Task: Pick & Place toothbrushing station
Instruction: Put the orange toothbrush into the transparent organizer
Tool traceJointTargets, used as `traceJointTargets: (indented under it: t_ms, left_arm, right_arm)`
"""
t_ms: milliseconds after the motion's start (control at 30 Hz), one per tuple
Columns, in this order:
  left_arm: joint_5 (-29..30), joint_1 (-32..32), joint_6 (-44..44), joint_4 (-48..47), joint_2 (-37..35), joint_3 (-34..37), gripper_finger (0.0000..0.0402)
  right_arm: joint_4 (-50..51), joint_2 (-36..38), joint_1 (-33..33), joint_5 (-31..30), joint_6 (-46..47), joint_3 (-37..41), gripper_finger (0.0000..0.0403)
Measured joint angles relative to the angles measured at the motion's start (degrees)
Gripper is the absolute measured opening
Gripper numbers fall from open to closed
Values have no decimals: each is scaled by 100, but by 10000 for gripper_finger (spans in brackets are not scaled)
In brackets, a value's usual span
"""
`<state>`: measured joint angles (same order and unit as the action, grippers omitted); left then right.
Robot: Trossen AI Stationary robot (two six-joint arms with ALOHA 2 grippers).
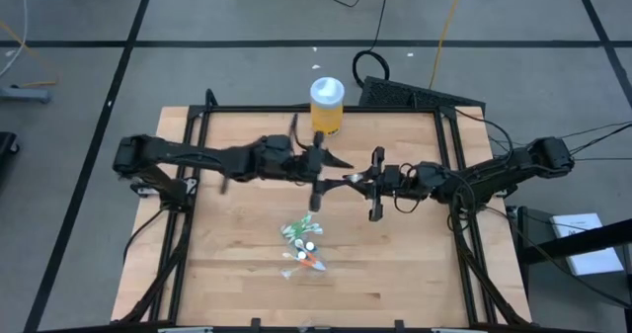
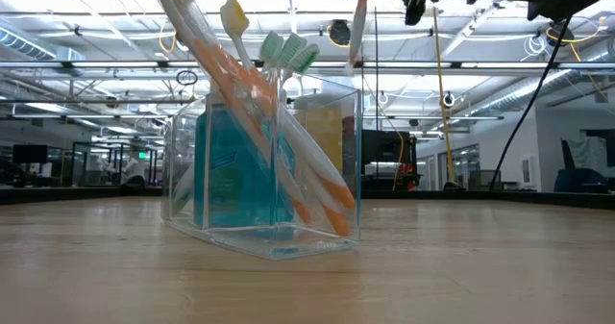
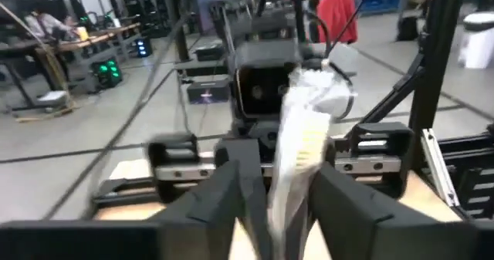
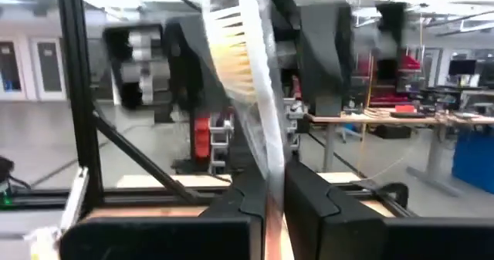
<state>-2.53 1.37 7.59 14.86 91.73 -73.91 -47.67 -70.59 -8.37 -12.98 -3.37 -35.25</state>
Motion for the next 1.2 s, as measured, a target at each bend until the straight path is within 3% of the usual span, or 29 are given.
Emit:
traceJointTargets:
  t_ms: [167, 333, 533, 800, 1200]
  left_arm:
    - [491, 166, 71, -1284, -1085, -232, 215]
    - [626, 173, -327, -2296, -1976, 23, 244]
    - [982, 212, -430, -1926, -2897, 853, 250]
    - [1910, 106, -494, -603, -3396, 2137, 250]
    - [1966, 106, -666, -414, -3404, 2389, 250]
  right_arm:
    - [333, -63, -92, 239, 180, 44, 14]
    - [28, -7, -290, 492, 690, 9, 14]
    - [-510, -365, -691, 1113, 1346, -115, 14]
    - [-1199, -1948, -1151, 1188, 1767, -846, 14]
    - [-1258, -3284, -1431, 845, 1806, -1414, 14]
